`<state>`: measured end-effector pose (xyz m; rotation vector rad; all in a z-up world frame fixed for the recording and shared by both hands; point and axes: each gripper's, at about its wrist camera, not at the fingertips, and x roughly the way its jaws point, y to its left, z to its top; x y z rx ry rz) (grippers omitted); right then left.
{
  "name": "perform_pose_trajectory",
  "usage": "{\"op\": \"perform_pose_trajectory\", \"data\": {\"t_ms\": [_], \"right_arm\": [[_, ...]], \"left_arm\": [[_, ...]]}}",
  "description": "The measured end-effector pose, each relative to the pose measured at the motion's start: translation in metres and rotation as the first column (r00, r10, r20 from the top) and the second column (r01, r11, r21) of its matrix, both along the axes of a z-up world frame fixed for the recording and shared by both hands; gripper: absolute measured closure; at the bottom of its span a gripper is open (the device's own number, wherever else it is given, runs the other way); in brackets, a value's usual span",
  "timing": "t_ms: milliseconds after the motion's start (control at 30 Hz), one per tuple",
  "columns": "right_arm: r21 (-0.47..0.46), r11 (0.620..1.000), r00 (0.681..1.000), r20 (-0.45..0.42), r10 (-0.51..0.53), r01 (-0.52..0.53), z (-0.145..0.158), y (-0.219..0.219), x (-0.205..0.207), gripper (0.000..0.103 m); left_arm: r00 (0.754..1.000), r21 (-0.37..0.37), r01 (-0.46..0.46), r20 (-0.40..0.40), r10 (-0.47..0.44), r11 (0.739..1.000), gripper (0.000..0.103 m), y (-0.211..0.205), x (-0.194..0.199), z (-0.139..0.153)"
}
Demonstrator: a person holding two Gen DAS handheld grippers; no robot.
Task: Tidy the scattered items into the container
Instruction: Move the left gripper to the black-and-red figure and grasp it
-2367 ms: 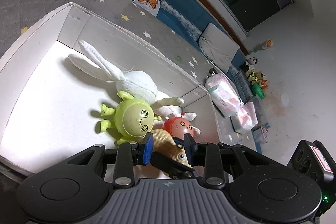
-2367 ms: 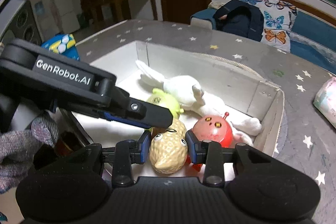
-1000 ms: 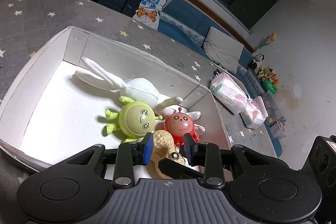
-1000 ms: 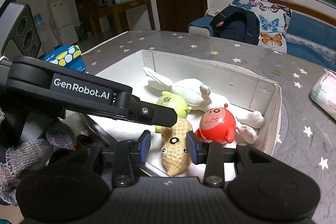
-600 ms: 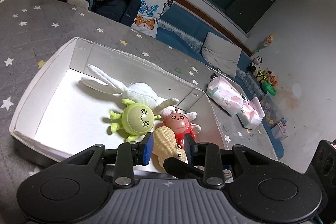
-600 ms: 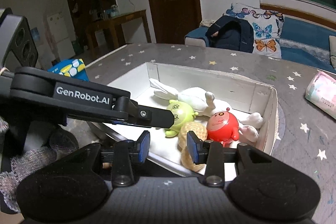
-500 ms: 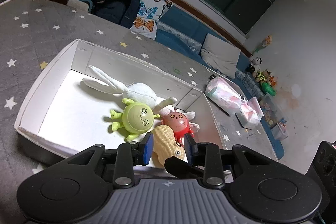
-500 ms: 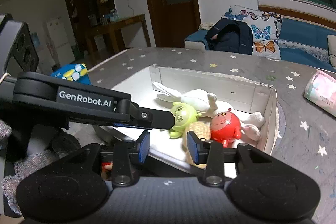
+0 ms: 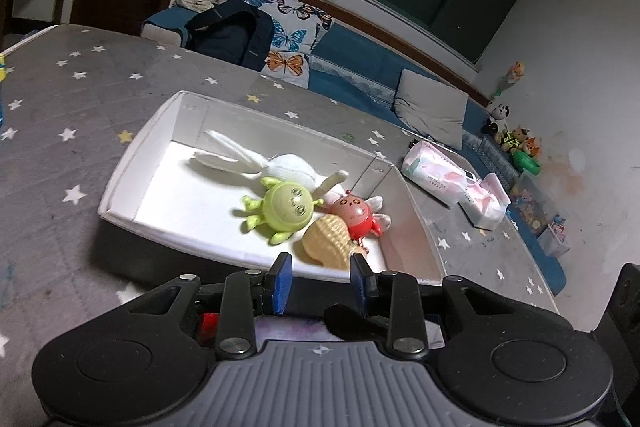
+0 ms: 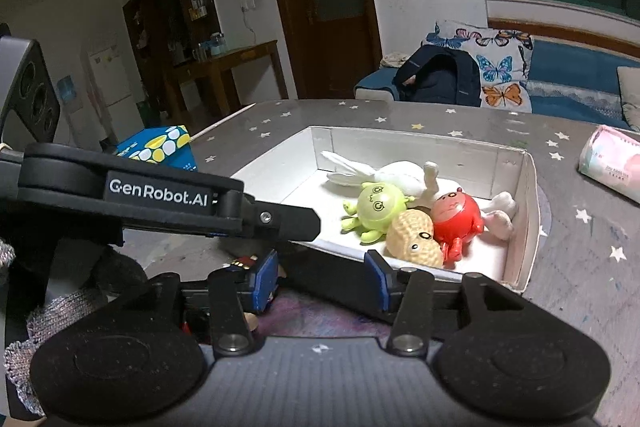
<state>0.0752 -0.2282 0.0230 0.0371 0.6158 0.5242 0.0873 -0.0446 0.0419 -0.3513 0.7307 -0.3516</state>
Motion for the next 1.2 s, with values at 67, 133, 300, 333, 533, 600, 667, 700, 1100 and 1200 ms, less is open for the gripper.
{"op": "perform_pose_trajectory", "data": {"t_ms": [67,133,300,333,533,600,667,700,1100,1200], "right_arm": [[0.0,1.0,1.0,0.009,0.002,-0.002,0.001,0.002,-0.006,0.053],[0.001,1.0,1.0,0.014,0.006,-0.006,0.002,0.005,-0.01,0.052],[-0.009,1.0,1.0,0.008,0.024,-0.023,-0.001,0.015,-0.016,0.05],[-0.012,1.0,1.0,0.005,0.029,-0.029,-0.002,0.017,-0.017,0.049],[-0.025,0.998,0.998,-0.021,0.061,-0.061,-0.014,0.031,-0.021,0.043],[-0.029,0.997,0.997,-0.032,0.067,-0.068,-0.018,0.036,-0.021,0.043],[-0.029,0.997,0.996,-0.046,0.077,-0.078,-0.022,0.04,-0.02,0.042],[-0.03,0.996,0.995,-0.053,0.082,-0.084,-0.024,0.042,-0.02,0.041],[-0.025,0.988,0.984,-0.097,0.148,-0.151,-0.038,0.064,-0.012,0.032],[-0.025,0.986,0.982,-0.101,0.159,-0.163,-0.039,0.069,-0.009,0.032]], "left_arm": [[1.0,0.006,-0.007,0.002,0.007,1.0,0.069,0.005,-0.006,0.0],[1.0,0.016,-0.014,0.008,0.013,1.0,0.069,0.01,-0.012,-0.001],[0.998,0.029,-0.057,0.011,0.056,0.998,0.069,0.031,-0.025,-0.004],[0.998,0.026,-0.07,0.006,0.07,0.997,0.069,0.037,-0.027,-0.005],[0.993,-0.002,-0.119,-0.022,0.119,0.993,0.069,0.064,-0.037,-0.014],[0.992,-0.019,-0.121,-0.034,0.12,0.992,0.069,0.072,-0.04,-0.019],[0.991,-0.039,-0.124,-0.048,0.123,0.991,0.069,0.077,-0.042,-0.023],[0.991,-0.048,-0.125,-0.054,0.122,0.991,0.069,0.08,-0.042,-0.025],[0.992,-0.145,-0.081,-0.11,0.065,0.986,0.068,0.091,-0.034,-0.039],[0.989,-0.146,-0.086,-0.13,0.067,0.986,0.068,0.091,-0.03,-0.043]]}}
